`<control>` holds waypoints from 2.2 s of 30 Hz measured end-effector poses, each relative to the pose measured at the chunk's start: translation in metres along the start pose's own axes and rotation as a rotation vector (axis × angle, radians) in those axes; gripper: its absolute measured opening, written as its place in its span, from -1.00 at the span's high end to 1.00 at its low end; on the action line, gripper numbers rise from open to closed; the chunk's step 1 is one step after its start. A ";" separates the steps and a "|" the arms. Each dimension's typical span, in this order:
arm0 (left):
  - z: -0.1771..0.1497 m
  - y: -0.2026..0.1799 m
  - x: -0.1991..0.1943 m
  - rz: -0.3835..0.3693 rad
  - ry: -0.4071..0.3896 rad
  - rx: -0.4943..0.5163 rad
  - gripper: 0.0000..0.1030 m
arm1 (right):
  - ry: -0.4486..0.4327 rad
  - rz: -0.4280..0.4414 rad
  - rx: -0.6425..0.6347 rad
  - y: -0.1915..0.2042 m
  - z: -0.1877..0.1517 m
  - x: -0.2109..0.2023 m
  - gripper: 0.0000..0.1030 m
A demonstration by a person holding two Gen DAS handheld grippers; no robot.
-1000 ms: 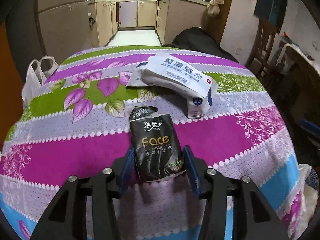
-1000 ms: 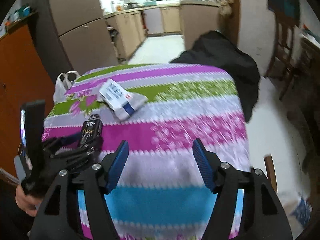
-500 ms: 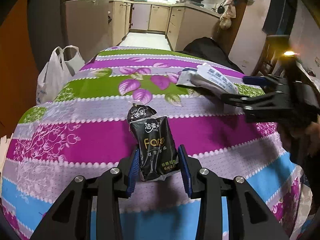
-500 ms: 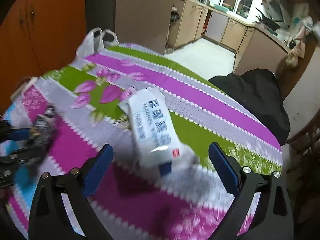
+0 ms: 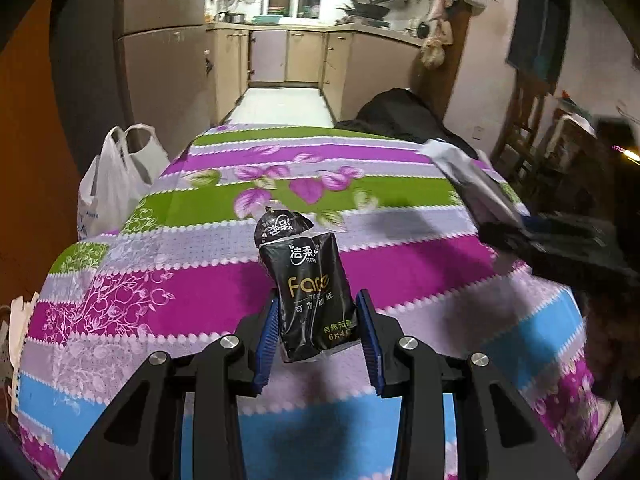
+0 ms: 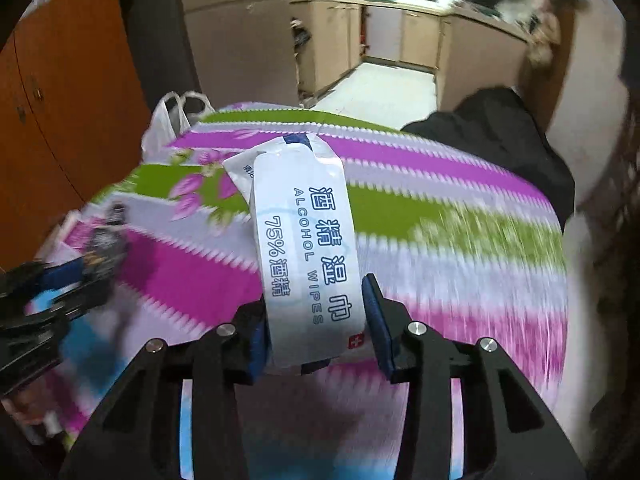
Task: Collect trash
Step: 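Carry the black pouch and wipes pack with both tools over the trash bag, then open both tools to drop the pouch and wipes into the bag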
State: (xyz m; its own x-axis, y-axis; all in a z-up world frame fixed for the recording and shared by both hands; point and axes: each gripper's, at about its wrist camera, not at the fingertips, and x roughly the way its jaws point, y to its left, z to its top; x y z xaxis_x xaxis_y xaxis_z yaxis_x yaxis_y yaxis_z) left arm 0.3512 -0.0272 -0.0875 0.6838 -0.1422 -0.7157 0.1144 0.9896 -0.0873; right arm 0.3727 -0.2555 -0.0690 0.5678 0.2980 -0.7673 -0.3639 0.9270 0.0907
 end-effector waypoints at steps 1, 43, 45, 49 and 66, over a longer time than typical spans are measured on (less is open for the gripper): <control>-0.002 -0.006 -0.005 -0.009 0.000 0.017 0.25 | 0.001 0.007 0.020 0.001 -0.009 -0.009 0.22; -0.074 -0.362 -0.078 -0.453 0.051 0.685 0.25 | 0.009 -0.459 0.577 -0.161 -0.250 -0.270 0.22; -0.078 -0.386 -0.071 -0.504 0.077 0.725 0.25 | 0.025 -0.452 0.598 -0.168 -0.254 -0.268 0.22; -0.088 -0.418 -0.050 -0.561 0.136 0.771 0.25 | 0.036 -0.394 0.677 -0.185 -0.258 -0.255 0.22; -0.105 -0.440 -0.004 -0.570 0.197 0.855 -0.24 | 0.111 -0.413 0.681 -0.201 -0.238 -0.252 -0.07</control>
State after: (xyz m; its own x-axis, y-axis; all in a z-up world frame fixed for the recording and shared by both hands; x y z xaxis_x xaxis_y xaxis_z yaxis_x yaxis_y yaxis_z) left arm 0.2223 -0.4595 -0.1190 0.2479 -0.5008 -0.8293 0.9073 0.4202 0.0174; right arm 0.1270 -0.5710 -0.0448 0.4681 -0.0908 -0.8790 0.4103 0.9033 0.1252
